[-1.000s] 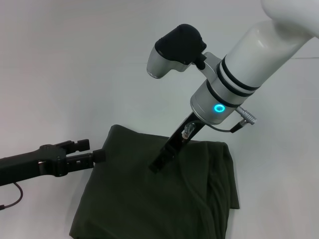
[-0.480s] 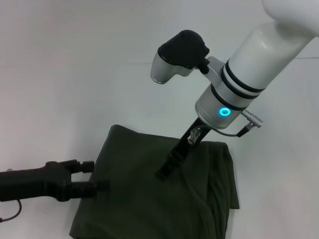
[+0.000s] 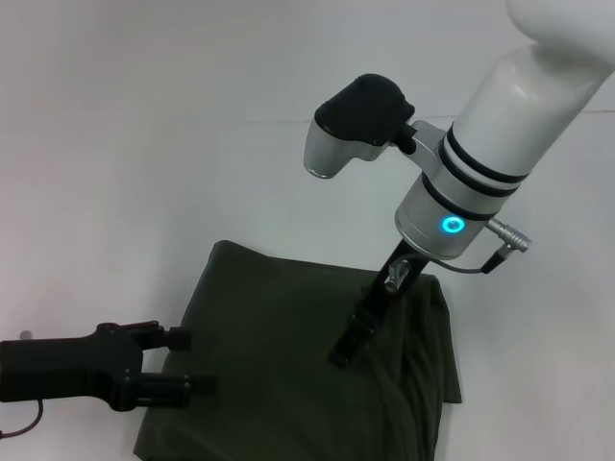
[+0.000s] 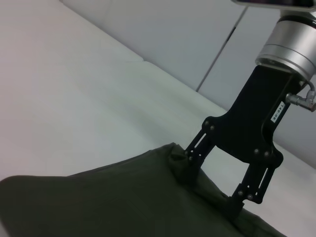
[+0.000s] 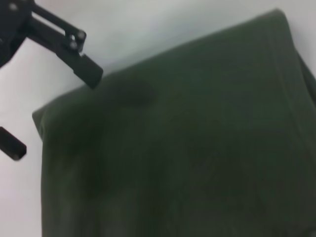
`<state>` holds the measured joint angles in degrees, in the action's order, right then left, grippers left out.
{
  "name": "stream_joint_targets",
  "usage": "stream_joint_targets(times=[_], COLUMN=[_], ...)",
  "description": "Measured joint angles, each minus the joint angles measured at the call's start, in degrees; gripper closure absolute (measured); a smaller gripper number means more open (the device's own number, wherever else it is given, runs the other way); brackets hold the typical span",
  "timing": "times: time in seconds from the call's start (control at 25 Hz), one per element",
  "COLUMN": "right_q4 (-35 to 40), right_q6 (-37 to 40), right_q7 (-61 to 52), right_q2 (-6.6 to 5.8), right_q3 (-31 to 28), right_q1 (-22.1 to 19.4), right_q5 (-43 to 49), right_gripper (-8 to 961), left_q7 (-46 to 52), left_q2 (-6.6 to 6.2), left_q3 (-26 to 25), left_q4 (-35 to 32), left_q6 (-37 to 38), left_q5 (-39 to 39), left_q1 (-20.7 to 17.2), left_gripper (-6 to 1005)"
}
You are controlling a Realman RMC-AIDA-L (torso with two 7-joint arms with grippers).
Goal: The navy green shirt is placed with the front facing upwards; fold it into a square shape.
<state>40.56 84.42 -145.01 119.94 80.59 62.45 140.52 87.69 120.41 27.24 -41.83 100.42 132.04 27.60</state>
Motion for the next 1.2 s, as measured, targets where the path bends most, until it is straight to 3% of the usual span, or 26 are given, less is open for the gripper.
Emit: stream_joint_targets(times=[0.56, 1.04, 1.2], right_q4=[6.4, 8.6, 10.1], right_q6=[8.8, 12.0, 12.4], right_q7=[-0.1, 0.0, 0.8], right_q2=[-0.48, -2.11, -2.5], right_q3=[-3.5, -11.1, -16.0], right_q1=[-2.6, -5.8, -8.3], right_q5=[5.3, 10.1, 9.6], right_gripper=[116, 116, 116], left_q7=[0.4, 0.5, 1.1], left_q2=[-0.01, 0.0, 0.0], left_q3=[0.0, -0.2, -0.4], left_q4=[0.0, 0.3, 0.3], left_q6=[0.7, 1.1, 1.2], left_q5=[-0.3, -0.3, -0.4], left_q1=[0.2, 0.3, 0.3], left_gripper=[113, 113, 112])
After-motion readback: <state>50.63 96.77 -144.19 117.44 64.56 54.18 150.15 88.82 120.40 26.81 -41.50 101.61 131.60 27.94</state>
